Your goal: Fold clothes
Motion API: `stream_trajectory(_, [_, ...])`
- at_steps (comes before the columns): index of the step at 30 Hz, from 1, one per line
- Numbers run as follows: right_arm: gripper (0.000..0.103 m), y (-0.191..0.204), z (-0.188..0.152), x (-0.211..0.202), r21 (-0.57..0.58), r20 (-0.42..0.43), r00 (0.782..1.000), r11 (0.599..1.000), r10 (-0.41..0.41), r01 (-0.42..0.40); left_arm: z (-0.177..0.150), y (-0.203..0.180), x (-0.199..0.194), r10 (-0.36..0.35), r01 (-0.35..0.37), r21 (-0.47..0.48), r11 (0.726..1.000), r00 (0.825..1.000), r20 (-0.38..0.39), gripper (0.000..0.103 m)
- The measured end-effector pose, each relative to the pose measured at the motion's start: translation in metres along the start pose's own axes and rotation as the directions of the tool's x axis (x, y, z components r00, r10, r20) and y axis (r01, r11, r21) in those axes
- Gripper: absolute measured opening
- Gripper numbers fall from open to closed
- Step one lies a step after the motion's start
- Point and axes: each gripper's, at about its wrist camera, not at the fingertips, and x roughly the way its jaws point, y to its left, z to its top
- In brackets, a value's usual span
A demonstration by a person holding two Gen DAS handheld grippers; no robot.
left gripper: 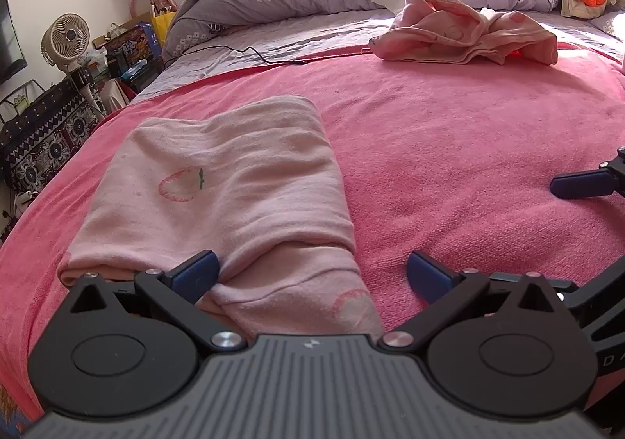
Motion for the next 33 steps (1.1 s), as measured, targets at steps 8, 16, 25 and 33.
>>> stream_trajectory(8, [0.103, -0.0001, -0.0017, -0.0004, 0.000, 0.005, 1.000, 1.000, -0.001, 0.001, 0.0002, 0.0005, 0.0003, 0.001, -0.001, -0.003, 1.000, 1.000, -0.002, 0.103])
stream_trajectory(16, [0.103, 0.0002, -0.0028, -0.0004, 0.001, 0.012, 1.000, 1.000, -0.001, 0.001, 0.0001, 0.0001, 0.0000, 0.003, -0.003, -0.003, 1.000, 1.000, -0.003, 0.103])
stream_trajectory(25, [0.103, 0.0007, -0.0041, -0.0003, 0.001, 0.019, 1.000, 1.000, -0.001, 0.001, -0.0014, 0.0008, -0.0004, 0.004, -0.004, -0.008, 1.000, 1.000, 0.005, 0.103])
stream_trajectory(33, [0.103, 0.0009, -0.0049, -0.0001, 0.001, 0.023, 1.000, 1.000, 0.000, 0.000, -0.0017, -0.0010, -0.0008, 0.008, -0.008, -0.003, 1.000, 1.000, 0.018, 0.103])
